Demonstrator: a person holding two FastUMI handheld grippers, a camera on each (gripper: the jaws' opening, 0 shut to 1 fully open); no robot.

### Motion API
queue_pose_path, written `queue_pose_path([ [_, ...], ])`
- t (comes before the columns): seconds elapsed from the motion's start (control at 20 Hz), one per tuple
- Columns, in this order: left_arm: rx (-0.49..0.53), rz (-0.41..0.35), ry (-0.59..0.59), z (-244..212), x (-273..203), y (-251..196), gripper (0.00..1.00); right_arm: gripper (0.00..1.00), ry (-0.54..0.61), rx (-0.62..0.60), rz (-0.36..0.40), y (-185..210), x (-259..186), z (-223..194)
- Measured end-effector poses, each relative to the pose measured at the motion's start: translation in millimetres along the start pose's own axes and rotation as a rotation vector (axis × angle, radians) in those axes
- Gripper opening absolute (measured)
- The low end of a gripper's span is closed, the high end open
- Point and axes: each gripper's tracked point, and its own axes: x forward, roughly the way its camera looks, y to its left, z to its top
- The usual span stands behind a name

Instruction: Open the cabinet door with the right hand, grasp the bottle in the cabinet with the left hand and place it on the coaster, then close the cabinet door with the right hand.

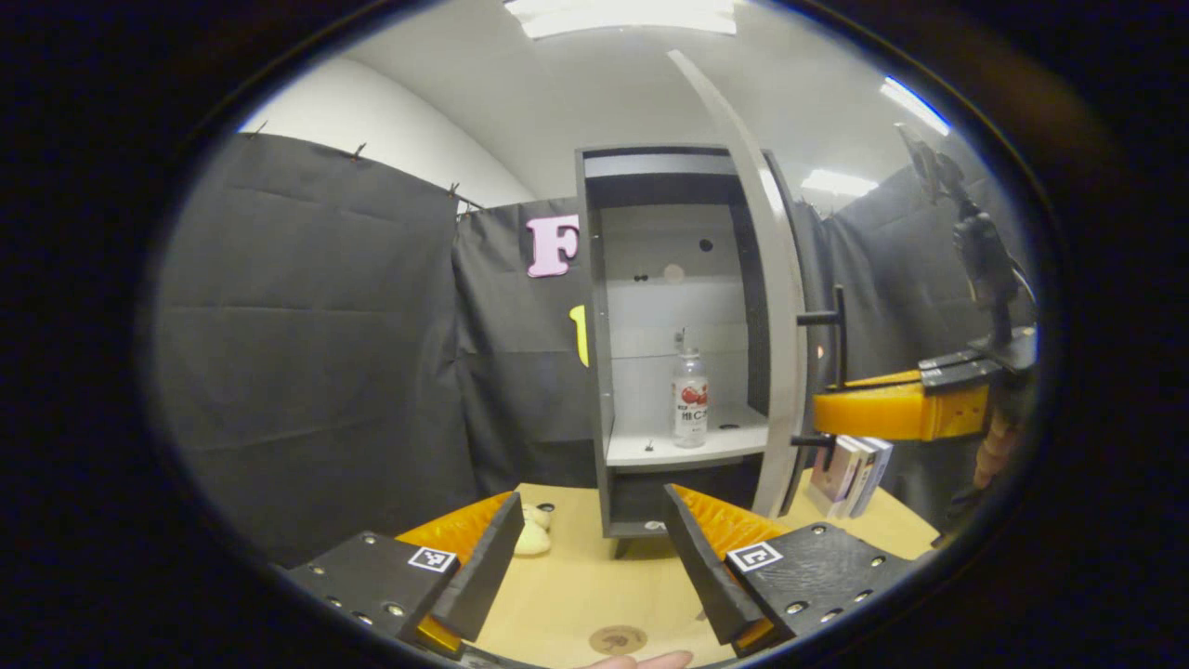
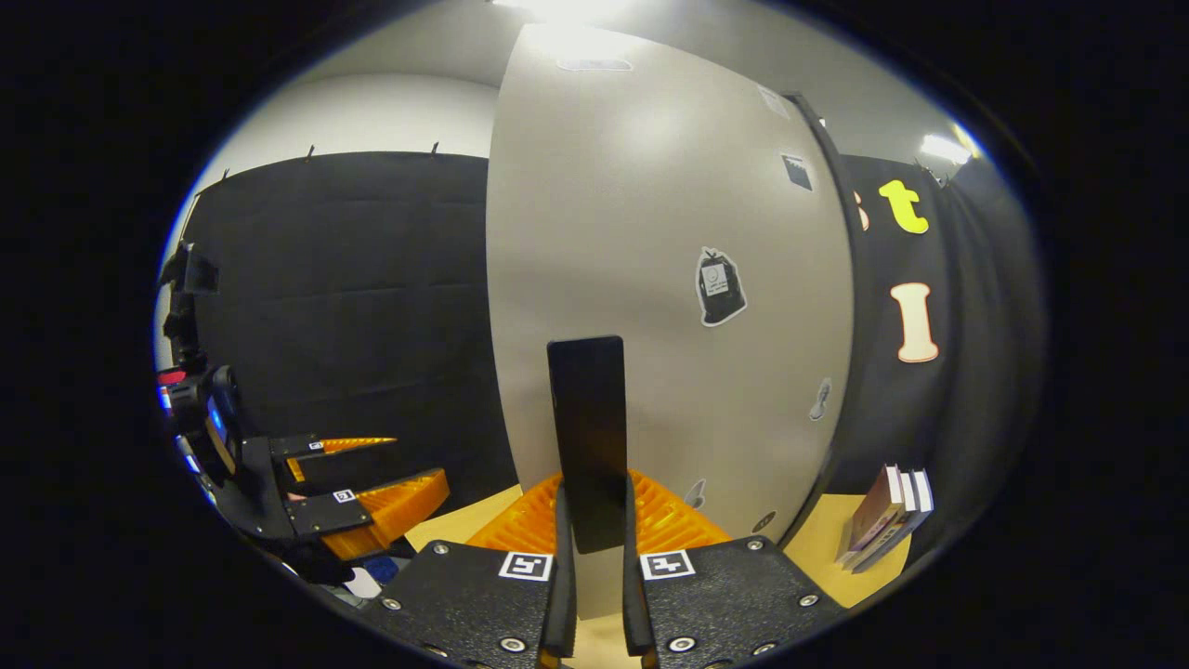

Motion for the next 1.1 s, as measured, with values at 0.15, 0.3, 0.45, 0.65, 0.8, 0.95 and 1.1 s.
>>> queue_pose_path([
  [0.15,0.009,0.003,0.022,-4.2,22.6,-9.2,0.88,0.2,-0.02,0.002,-0.027,-8.7,-12.2,-0.4],
  [0.3,0.042,0.01,0.002,-2.4,46.3,-27.7,0.9,0.2,-0.027,0.025,-0.061,-18.1,-19.2,-0.1],
  [0.45,0.04,0.004,-0.036,4.5,83.2,-53.8,0.88,0.19,-0.039,0.023,-0.116,-26.1,-27.5,-1.0],
  [0.65,0.068,-0.04,-0.078,18.0,149.3,-91.0,0.88,0.18,-0.057,0.009,-0.224,-32.0,-37.0,-2.3],
  [0.8,0.077,-0.092,-0.099,21.0,198.0,-119.9,0.88,0.23,-0.071,0.046,-0.263,-30.7,-39.4,-1.3],
  [0.95,0.073,-0.147,-0.089,7.6,247.5,-145.1,0.89,0.36,-0.075,0.095,-0.396,-45.7,-53.7,-4.6],
  [1.1,0.045,-0.175,-0.048,-19.7,296.2,-157.4,0.9,0.45,-0.076,0.204,-0.482,-61.7,-64.2,-9.8],
])
